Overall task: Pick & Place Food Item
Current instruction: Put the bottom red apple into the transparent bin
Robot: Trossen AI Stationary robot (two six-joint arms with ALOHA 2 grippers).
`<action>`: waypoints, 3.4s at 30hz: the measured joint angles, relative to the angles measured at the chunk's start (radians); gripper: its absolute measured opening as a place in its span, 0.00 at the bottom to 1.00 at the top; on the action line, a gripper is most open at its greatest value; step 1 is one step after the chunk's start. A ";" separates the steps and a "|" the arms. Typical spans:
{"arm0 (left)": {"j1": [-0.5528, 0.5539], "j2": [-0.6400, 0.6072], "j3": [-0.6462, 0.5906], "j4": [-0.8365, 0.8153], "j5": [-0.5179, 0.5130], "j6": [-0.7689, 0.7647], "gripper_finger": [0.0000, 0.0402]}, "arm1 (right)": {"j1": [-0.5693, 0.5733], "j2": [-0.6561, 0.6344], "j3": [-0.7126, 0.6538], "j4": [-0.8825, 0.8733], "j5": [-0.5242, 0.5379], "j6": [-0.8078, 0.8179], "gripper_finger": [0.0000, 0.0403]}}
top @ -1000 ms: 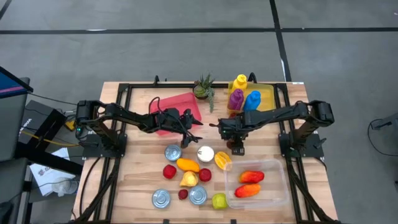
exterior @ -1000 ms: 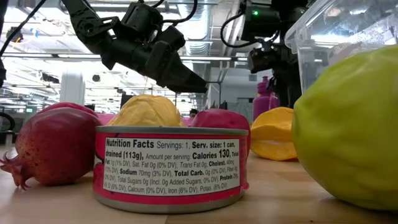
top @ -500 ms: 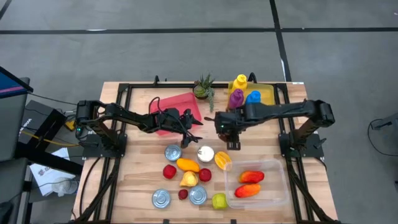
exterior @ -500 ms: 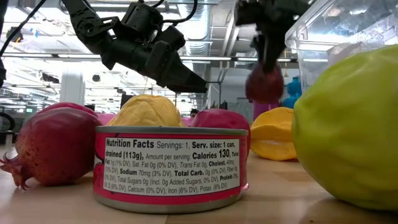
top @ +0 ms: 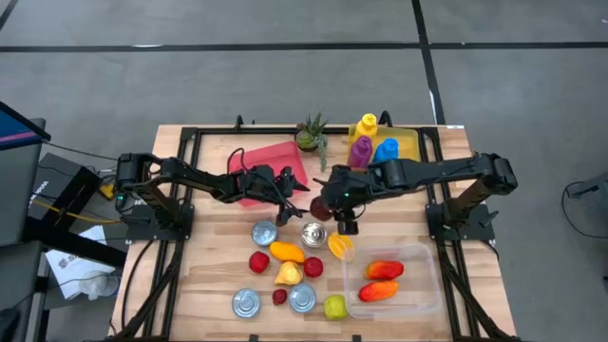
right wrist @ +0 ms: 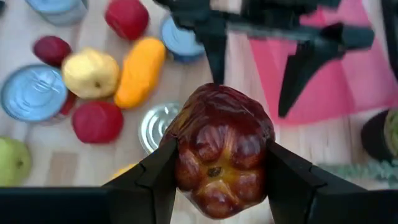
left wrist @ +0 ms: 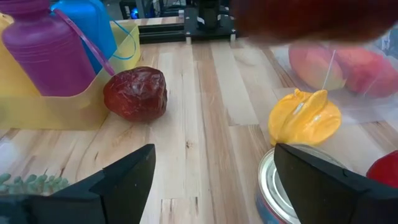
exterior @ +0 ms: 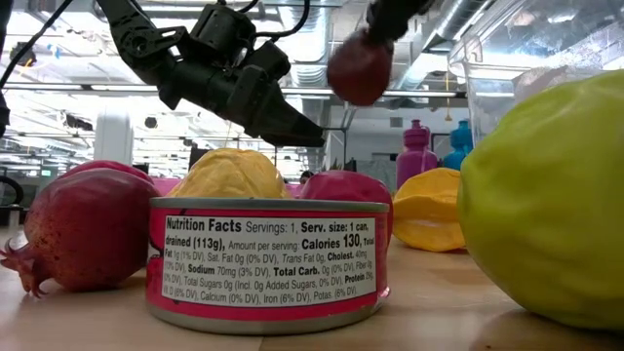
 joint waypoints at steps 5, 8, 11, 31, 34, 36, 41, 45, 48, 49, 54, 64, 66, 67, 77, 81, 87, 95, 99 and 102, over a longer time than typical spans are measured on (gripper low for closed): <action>0.000 0.000 0.000 0.001 0.000 0.000 0.80 | 0.065 -0.032 0.000 0.141 0.015 -0.011 0.45; 0.000 0.000 0.000 0.002 0.000 0.000 0.80 | 0.107 -0.031 0.000 0.248 0.054 -0.050 0.45; 0.000 0.000 0.000 0.008 0.000 0.000 0.80 | 0.133 -0.025 -0.027 0.446 0.061 -0.106 0.45; 0.000 0.000 0.000 0.019 0.000 -0.008 0.80 | 0.143 -0.080 -0.718 1.876 0.028 -0.194 0.44; 0.000 0.000 0.000 0.019 0.000 -0.008 0.80 | 0.179 -0.118 -0.767 1.864 0.088 -0.194 0.44; 0.000 0.000 0.000 0.019 0.000 -0.008 0.80 | 0.211 -0.157 -0.798 1.842 0.145 -0.203 0.44; 0.000 0.000 0.000 0.018 0.000 -0.008 0.80 | 0.316 -0.240 -0.874 1.759 0.354 -0.208 0.44; 0.000 0.000 0.000 0.017 0.000 -0.009 0.80 | 0.428 -0.329 -0.888 1.571 0.553 -0.149 0.44; 0.000 0.000 0.000 0.017 0.000 -0.008 0.80 | 0.505 -0.393 -0.871 1.409 0.673 -0.065 0.44; 0.000 0.000 0.000 0.017 0.000 -0.008 0.80 | 0.531 -0.413 -0.860 1.349 0.710 -0.033 0.44; 0.000 0.000 0.000 0.017 0.000 -0.009 0.80 | 0.621 -0.477 -0.795 1.040 0.804 0.175 0.44; 0.000 0.000 0.000 0.007 0.000 -0.011 0.80 | 0.656 -0.438 -0.597 0.464 0.681 0.618 0.44; 0.000 0.000 0.000 -0.002 0.000 -0.011 0.80 | 0.656 -0.408 -0.534 0.349 0.641 0.690 0.44; 0.000 0.000 0.000 -0.006 0.000 -0.011 0.80 | 0.656 -0.390 -0.503 0.288 0.620 0.723 0.44; 0.000 0.000 0.000 -0.005 0.000 -0.011 0.80 | 0.661 -0.203 -0.230 -0.079 0.371 0.948 0.44; 0.000 0.000 0.000 -0.002 0.000 -0.011 0.80 | 0.659 -0.141 -0.198 -0.126 0.267 0.996 0.44; 0.000 0.000 0.000 0.003 0.000 -0.012 0.80 | 0.626 -0.066 -0.190 -0.148 0.137 0.995 0.44; 0.000 0.000 0.000 0.003 0.000 -0.012 0.80 | 0.592 -0.001 -0.190 -0.154 0.064 0.950 0.44; 0.000 0.000 0.000 0.002 0.000 -0.012 0.80 | 0.589 0.007 -0.190 -0.156 0.062 0.947 0.49; 0.000 0.000 0.000 0.002 0.000 -0.012 0.80 | 0.587 0.007 -0.190 -0.156 0.051 0.959 0.56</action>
